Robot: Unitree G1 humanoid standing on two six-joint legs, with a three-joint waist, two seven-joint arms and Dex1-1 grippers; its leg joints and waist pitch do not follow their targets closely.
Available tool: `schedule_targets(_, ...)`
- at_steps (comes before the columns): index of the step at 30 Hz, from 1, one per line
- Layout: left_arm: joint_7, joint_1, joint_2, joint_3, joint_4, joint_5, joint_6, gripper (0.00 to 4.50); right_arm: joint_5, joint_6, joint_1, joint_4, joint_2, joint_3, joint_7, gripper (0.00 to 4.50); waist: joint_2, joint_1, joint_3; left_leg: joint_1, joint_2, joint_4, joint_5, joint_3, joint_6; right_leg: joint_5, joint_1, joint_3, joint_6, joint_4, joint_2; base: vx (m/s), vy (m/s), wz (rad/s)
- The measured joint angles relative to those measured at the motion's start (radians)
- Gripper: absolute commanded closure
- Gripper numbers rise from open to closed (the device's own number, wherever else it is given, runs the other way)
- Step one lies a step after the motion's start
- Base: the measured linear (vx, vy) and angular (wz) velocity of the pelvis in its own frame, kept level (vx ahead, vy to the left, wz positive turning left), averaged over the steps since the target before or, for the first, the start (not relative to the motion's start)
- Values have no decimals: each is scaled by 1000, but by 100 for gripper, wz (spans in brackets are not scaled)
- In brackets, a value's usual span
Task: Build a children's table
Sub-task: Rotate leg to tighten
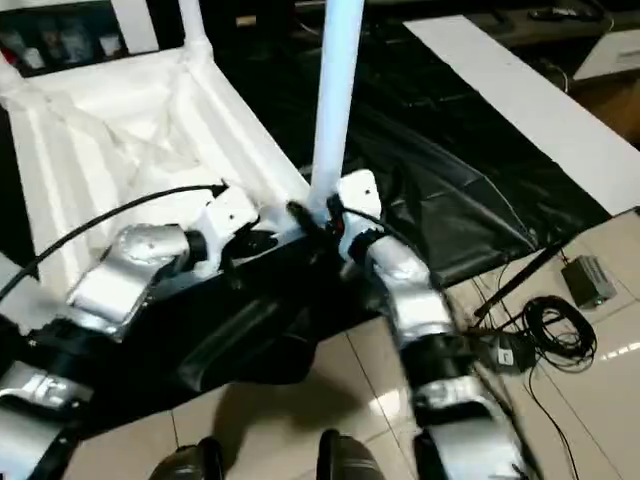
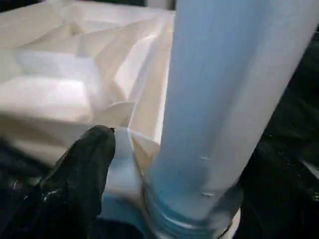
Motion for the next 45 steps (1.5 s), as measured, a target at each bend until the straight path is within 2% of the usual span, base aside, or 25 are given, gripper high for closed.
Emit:
schedule_targets(2, -53, 22, 33, 2, -30, -25, -13, 450, 5, 7, 18, -43, -69, 22, 107, 54, 0, -1, 0, 0, 0, -1, -1, 1, 1, 4, 0, 0, -6, 0, 0, 60, -5, 2)
schedule_targets(5, -123, 43, 75, 6, -59, -58, -35, 450, 12, 12, 32, -75, -133, 40, 226, 54, 0, 7, 0, -2, 2, -3, -4, 1, 6, 2, -2, -1, -6, 0, 2, 65, -10, 2)
schedule_targets(12, -274, 95, 167, 6, -124, -112, -69, 450, 63, 79, 77, -152, -226, 86, 437, 54, 0, 20, 0, -4, 4, 0, -8, 3, 10, -2, -2, -2, -13, 1, 3, 8, -2, 0)
schedule_targets(15, -310, 112, 182, -1, -154, -122, -56, 450, 71, 93, 92, -161, -233, 105, 486, 54, 0, 21, 0, -4, 4, 4, -8, 3, 10, -1, -1, -1, -13, 2, 2, 0, 0, 0)
schedule_targets(23, -338, 119, 195, -6, -158, -139, -55, 450, 76, 105, 92, -162, -244, 110, 526, 70, -1, 20, 0, -4, 4, 10, -10, 4, 5, 1, 1, 0, -16, 2, 1, 0, 0, 0)
schedule_targets(25, -338, 121, 197, -6, -161, -139, -55, 450, 75, 105, 90, -161, -244, 110, 525, 100, -1, 20, 0, -4, 4, 9, -9, 4, 8, 1, 1, 0, -16, 3, 1, 0, 0, 0)
schedule_targets(29, -340, 122, 198, -6, -168, -140, -47, 450, 75, 104, 88, -160, -245, 111, 533, 121, -1, 21, 0, -4, 4, 9, -8, 4, 10, 1, 1, -1, -16, 3, 1, 0, 0, 0)
schedule_targets(30, -340, 122, 198, -6, -168, -140, -47, 450, 75, 104, 88, -160, -245, 112, 534, 138, -1, 21, 0, -4, 4, 9, -8, 4, 10, 1, 1, -1, -16, 3, 1, 0, 0, 0)
schedule_targets(37, -339, 123, 198, -6, -168, -140, -46, 450, 75, 104, 88, -158, -242, 112, 533, 173, -1, 20, 0, -4, 4, 10, -8, 3, 10, 1, 1, -1, -16, 5, 1, 0, 0, 0)
schedule_targets(40, -336, 123, 196, -3, -164, -140, -44, 450, 76, 104, 88, -148, -226, 103, 519, 175, -1, 17, 0, -3, 4, 11, -8, 3, 10, 1, 1, -1, -16, 6, 1, 0, 0, 0)
schedule_targets(45, -240, 99, 130, 2, -121, -107, -27, 450, 76, 115, 86, -94, -134, 40, 346, 177, -2, 8, 0, 0, 5, 15, -9, 3, 3, 1, 2, 0, -17, 9, 1, 0, 0, 0)
